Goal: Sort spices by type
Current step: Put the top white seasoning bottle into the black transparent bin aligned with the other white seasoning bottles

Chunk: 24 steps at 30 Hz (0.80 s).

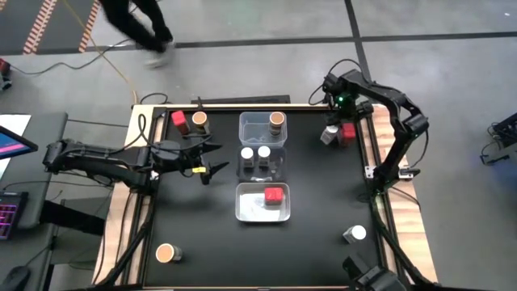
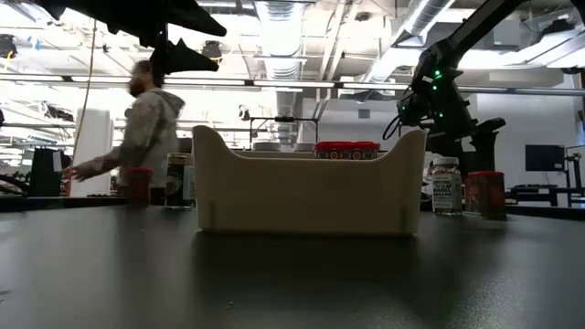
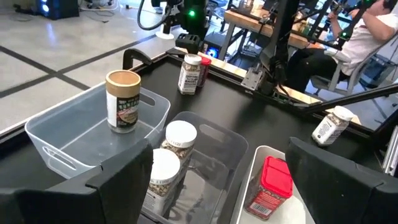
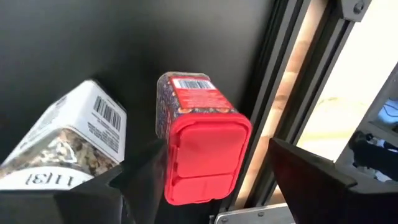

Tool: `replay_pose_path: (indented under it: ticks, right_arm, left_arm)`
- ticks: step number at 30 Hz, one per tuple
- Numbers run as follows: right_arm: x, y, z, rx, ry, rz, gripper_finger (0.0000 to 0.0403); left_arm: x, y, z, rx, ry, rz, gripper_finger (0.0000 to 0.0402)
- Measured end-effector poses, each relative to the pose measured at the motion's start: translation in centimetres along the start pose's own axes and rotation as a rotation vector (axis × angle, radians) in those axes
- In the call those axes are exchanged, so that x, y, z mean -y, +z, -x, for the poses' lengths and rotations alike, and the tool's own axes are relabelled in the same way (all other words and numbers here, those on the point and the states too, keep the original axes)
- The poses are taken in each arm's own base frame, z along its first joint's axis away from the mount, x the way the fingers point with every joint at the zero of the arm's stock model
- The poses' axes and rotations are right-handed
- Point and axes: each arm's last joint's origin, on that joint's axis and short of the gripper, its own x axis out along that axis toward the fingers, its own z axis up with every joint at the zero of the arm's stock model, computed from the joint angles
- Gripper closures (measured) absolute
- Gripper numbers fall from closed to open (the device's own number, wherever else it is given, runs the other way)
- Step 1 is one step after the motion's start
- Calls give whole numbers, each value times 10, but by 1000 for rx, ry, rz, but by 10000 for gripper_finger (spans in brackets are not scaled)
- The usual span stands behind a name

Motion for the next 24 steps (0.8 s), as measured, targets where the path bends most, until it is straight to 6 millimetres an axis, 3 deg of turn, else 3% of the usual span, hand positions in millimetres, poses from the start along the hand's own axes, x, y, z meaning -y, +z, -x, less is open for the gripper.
replay_pose_path:
  ticks: [15, 24]
  right_arm:
    - [6, -34, 5, 228, 135, -37, 92]
    - [0, -43, -3, 268, 88, -2, 92]
  left_arm:
    - [0, 0, 0, -2, -1, -5, 50]
    - [0, 0, 0, -2, 0, 7, 50]
